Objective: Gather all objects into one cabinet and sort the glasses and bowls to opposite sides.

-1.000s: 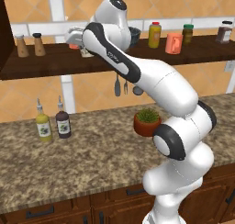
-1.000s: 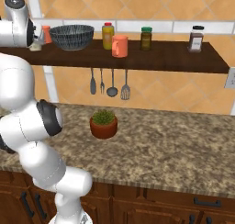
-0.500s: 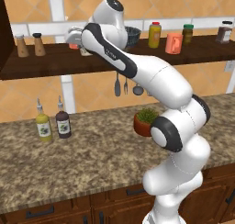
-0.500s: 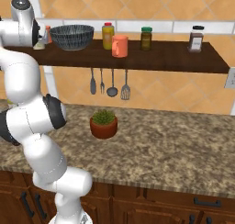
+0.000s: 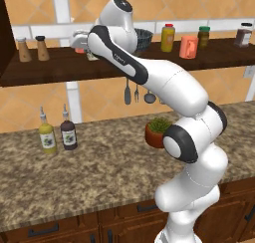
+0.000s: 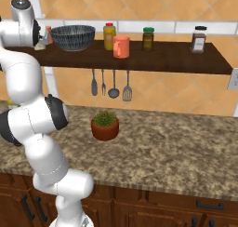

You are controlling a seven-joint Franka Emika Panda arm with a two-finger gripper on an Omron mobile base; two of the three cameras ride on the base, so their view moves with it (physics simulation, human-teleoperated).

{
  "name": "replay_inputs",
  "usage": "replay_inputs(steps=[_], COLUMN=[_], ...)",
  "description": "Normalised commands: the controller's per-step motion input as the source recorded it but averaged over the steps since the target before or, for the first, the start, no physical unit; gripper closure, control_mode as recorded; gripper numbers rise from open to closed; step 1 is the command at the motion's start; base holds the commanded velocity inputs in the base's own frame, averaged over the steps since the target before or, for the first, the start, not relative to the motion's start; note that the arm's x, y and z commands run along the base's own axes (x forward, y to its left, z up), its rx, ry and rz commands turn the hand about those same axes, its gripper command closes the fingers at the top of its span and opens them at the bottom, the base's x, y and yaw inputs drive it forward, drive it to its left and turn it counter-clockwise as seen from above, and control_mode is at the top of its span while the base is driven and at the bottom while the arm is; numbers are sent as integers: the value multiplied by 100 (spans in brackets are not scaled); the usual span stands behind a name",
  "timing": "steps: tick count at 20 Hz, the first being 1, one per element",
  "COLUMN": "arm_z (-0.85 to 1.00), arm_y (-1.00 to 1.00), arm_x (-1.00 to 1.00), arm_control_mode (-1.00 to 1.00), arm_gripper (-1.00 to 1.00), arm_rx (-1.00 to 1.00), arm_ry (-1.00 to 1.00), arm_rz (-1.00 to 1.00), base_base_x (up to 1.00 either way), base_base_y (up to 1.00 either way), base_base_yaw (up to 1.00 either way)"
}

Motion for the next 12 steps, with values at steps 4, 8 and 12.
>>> replay_inputs(steps=[4, 8, 12], arm_z=[0, -3, -12], arm_y=[0, 0, 20], arm_x=[0, -1, -3], arm_control_mode=[-100, -100, -100], arm_gripper=[100, 100, -100], arm_rx=[0, 2, 8], arm_ry=[0, 0, 0], arm_rz=[0, 0, 0], base_base_x=[0, 0, 0], base_base_y=[0, 0, 0], base_base_yaw=[0, 0, 0])
